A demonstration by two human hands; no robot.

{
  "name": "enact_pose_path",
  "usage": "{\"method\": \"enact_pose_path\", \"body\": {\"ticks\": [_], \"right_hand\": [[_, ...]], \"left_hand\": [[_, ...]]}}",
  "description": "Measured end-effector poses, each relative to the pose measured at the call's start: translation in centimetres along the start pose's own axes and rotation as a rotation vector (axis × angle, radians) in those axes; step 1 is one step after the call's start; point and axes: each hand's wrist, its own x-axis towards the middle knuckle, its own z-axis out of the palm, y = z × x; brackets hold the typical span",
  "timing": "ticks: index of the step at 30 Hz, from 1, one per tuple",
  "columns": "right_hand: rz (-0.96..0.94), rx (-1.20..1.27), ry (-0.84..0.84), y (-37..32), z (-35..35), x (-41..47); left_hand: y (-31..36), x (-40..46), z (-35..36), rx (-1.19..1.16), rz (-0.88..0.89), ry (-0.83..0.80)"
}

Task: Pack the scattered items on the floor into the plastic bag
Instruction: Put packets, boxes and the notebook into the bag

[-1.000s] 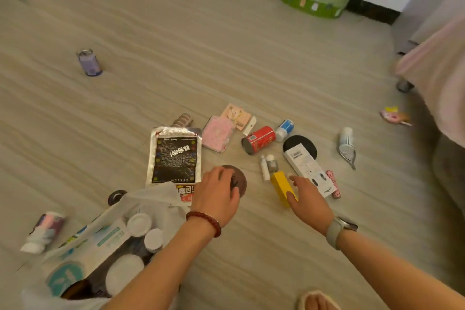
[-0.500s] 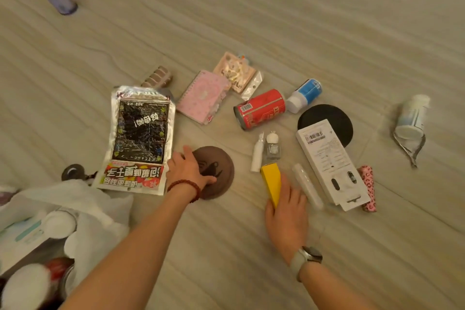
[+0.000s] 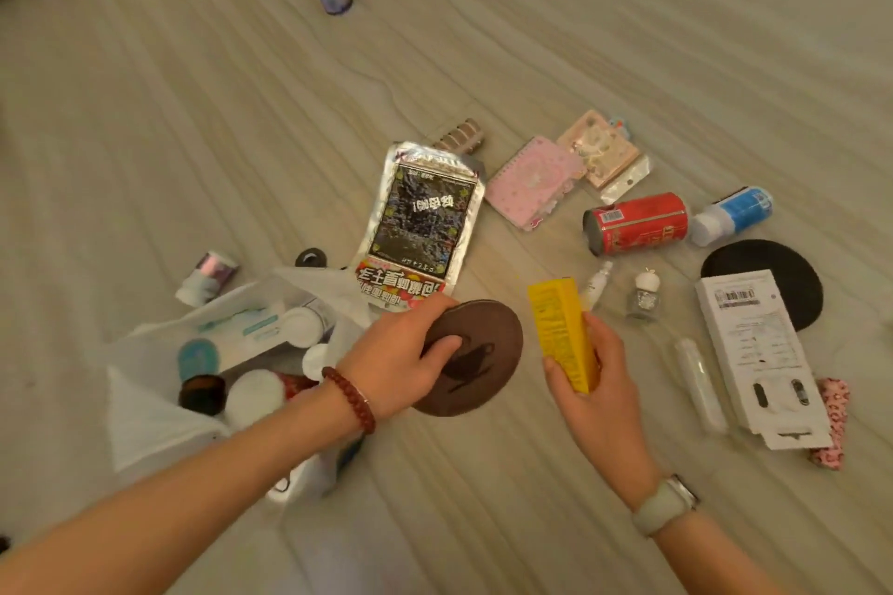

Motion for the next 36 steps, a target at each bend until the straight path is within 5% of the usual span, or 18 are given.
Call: {"method": "enact_pose_path", "body": {"ticks": [6,12,17,21,24,28,32,36], "right_hand": [[-0.366,0.046,-0.087,-7.3,6.0,-2.4],[-0.605,-0.427,-0.476,-11.8,13.6,-4.4],[-0.612,-0.725,-0.467,-14.5,18.0,-3.0],[-0.658,-0.925,-0.591,-14.1,19.0,-3.2],[-0.701,-1.042,-0.753,-13.1,18.6,-4.1],[-0.786,-1.006,-0.752,-13.7,18.6,-4.1],[-0.833,-0.868,-0.705,-15.4,21.2,-3.7],[-0.831,-0.786,-0.846,-15.1,24.3,-3.6]], "left_hand": [[-6.3,-9.0,-5.7,-0.189,-0.187,0.364],[-14.4,-12.9,-6.4,-0.316,-0.525,0.799],[-16.8,-10.6,-5.5,-0.468,-0.639,0.749],[-18.4,-11.2,-3.4,0.135,-0.611,0.475],[-19.7,-13.5,-3.0,0.344,-0.535,0.641],[-20.5,-15.4,-2.7,0.138,-0.718,0.878],[-21.0,-14.6,-3.6,-0.289,-0.973,0.712],[-21.2,-14.7,-4.3,-0.347,-0.793,0.825]]}}
